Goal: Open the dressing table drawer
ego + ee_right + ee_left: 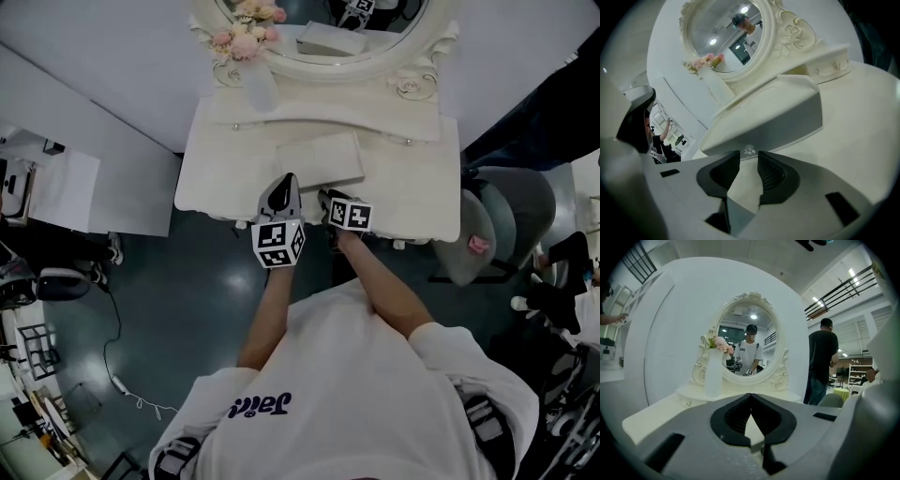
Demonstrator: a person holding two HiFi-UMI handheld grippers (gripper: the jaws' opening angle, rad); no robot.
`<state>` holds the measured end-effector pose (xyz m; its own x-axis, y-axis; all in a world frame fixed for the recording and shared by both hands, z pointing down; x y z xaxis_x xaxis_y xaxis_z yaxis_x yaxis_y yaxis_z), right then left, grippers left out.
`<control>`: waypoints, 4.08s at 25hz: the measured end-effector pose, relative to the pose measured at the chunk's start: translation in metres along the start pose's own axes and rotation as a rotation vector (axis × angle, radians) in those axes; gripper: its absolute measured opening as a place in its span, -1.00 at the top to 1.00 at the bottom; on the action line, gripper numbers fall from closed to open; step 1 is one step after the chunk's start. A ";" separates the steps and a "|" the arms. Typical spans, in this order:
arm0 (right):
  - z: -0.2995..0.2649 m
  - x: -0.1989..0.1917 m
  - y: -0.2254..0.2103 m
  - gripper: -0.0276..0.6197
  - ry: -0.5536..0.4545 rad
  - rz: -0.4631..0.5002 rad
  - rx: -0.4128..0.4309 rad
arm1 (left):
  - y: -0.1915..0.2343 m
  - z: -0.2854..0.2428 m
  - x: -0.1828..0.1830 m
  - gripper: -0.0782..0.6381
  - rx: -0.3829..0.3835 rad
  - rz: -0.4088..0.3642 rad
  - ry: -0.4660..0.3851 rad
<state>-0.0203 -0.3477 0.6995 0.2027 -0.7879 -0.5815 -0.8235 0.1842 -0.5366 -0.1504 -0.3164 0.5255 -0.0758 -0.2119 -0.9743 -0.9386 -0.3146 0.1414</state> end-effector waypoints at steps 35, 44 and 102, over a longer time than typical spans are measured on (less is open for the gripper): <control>0.044 -0.043 0.004 0.71 0.011 -0.055 -0.060 | -0.010 0.037 -0.015 0.74 -0.058 0.059 0.008; 0.061 -0.057 0.000 0.71 -0.026 -0.067 -0.083 | -0.017 0.060 -0.022 0.74 -0.071 0.054 0.018; 0.288 0.043 0.160 0.89 -0.715 0.609 -0.125 | -0.057 0.149 0.064 0.74 -0.114 -0.126 -0.206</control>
<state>0.0091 -0.1828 0.4129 -0.0377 -0.0223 -0.9990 -0.9370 0.3483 0.0276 -0.1522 -0.1744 0.4292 -0.0384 0.0242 -0.9990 -0.9020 -0.4311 0.0242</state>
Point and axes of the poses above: the fingertips, and each gripper's own axes: z backward along the fingers, y to its left, x out of its top, the point moved 6 cm from there along z, backward along the fingers, and after that the axes turned 3 degrees about -x, right-handed, at the moved point
